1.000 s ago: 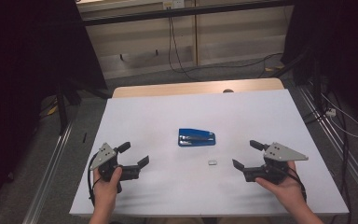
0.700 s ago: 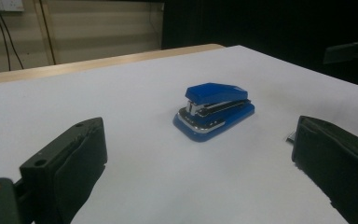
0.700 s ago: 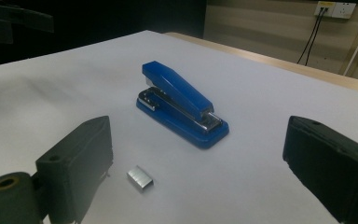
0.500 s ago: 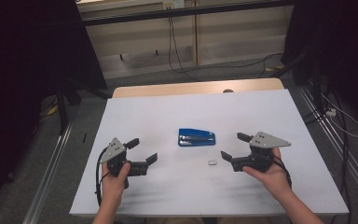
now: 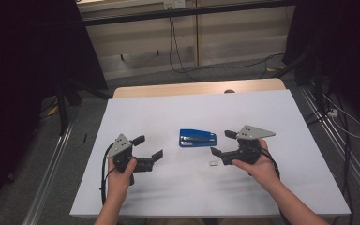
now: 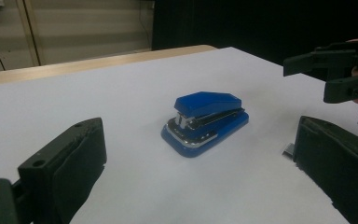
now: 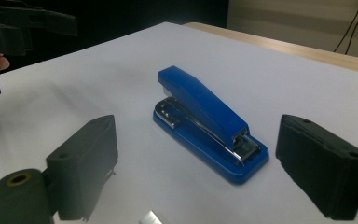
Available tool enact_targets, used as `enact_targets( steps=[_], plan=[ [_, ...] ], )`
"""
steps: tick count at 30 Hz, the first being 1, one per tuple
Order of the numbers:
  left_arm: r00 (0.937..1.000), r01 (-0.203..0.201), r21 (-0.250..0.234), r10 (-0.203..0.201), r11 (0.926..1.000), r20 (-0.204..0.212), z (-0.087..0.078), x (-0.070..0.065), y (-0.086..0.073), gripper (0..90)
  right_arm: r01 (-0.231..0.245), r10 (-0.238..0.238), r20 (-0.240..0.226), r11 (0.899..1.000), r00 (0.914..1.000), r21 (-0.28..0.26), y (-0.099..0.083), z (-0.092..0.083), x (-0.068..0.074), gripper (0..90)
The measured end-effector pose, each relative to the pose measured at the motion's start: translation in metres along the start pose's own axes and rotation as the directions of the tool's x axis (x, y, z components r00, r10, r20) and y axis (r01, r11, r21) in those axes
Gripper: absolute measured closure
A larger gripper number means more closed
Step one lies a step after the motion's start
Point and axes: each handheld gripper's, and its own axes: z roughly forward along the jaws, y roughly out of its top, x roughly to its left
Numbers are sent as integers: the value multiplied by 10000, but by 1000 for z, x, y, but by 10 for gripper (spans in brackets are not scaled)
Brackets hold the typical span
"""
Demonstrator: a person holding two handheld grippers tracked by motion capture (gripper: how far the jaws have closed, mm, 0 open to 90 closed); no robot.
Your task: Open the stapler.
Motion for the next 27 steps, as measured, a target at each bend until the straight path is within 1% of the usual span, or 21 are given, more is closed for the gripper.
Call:
enact_targets(
  steps=[3, 6, 8, 11, 12, 13, 14, 15, 16, 17, 18, 19, 21, 22, 23, 24, 25, 26, 27],
  plan=[
    [10000, 9, 9, -9, 10000, -44, 2, 1, 1, 27, 7, -6, -100, 10000, 10000, 37, 6, 6, -1, 150],
    [10000, 70, -11, -70, 10000, -48, 4, 1, 2, 27, 104, -103, -90, 9999, 9999, 97, 12, 11, -2, 195],
    [10000, 44, 26, -44, 10000, -31, 6, 1, 2, 27, 117, -113, -265, 9998, 9996, 182, 16, 15, -3, 279],
    [10000, -33, 62, 33, 10000, -9, 8, 1, 3, 29, 216, -190, -568, 9988, 9982, 445, 21, 22, -3, 330],
    [10000, -46, 47, 46, 10000, -47, 8, 1, 4, 29, 216, -190, -568, 9988, 9982, 445, 21, 22, -3, 330],
    [10000, -40, 44, 40, 10000, -50, 9, 1, 4, 29, 390, -354, -630, 9977, 9974, 562, 23, 26, -2, 360],
    [10000, -61, 63, 61, 10000, -55, 9, 1, 4, 29, 390, -354, -630, 9977, 9974, 562, 23, 26, -2, 360],
    [10000, -51, 47, 51, 10000, -41, 10, 1, 5, 29, 506, -464, -658, 9967, 9968, 627, 24, 29, -2, 387],
    [10000, -29, 20, 29, 10000, -27, 10, 2, 5, 30, 641, -590, -709, 9953, 9957, 729, 27, 33, -2, 434],
    [10000, -35, 35, 35, 10000, -67, 12, 3, 5, 30, 744, -680, -799, 9941, 9945, 792, 28, 35, -2, 449],
    [10000, -35, 35, 35, 10000, -67, 12, 3, 5, 30, 744, -680, -799, 9941, 9945, 792, 28, 35, -2, 449],
    [10000, -49, 50, 49, 10000, -71, 13, 3, 5, 30, 642, -569, -785, 9936, 9953, 933, 30, 40, -3, 444],
    [9999, 27, 67, -26, 10000, -109, 15, 4, 5, 30, 586, -514, -738, 9935, 9959, 979, 31, 43, -3, 459],
    [9999, 39, 65, -39, 10000, -104, 16, 5, 6, 30, 592, -493, -910, 9923, 9946, 1088, 31, 48, -4, 510],
    [9999, 39, 65, -39, 10000, -104, 16, 5, 6, 30, 589, -482, -946, 9918, 9943, 1138, 31, 51, -5, 550],
    [10000, 28, 61, -27, 10000, -80, 17, 5, 6, 30, 589, -482, -946, 9918, 9943, 1138, 31, 51, -5, 550],
    [10000, 14, 45, -13, 10000, -96, 18, 5, 6, 30, 588, -454, -1116, 9911, 9927, 1199, 31, 53, -5, 573],
    [9999, 31, 55, -30, 10000, -120, 20, 6, 6, 30, 721, -555, -1251, 9887, 9906, 1318, 30, 58, -5, 644],
    [9999, 31, 55, -30, 10000, -120, 20, 6, 6, 30, 799, -604, -1410, 9874, 9882, 1367, 30, 60, -5, 687]
  ],
)
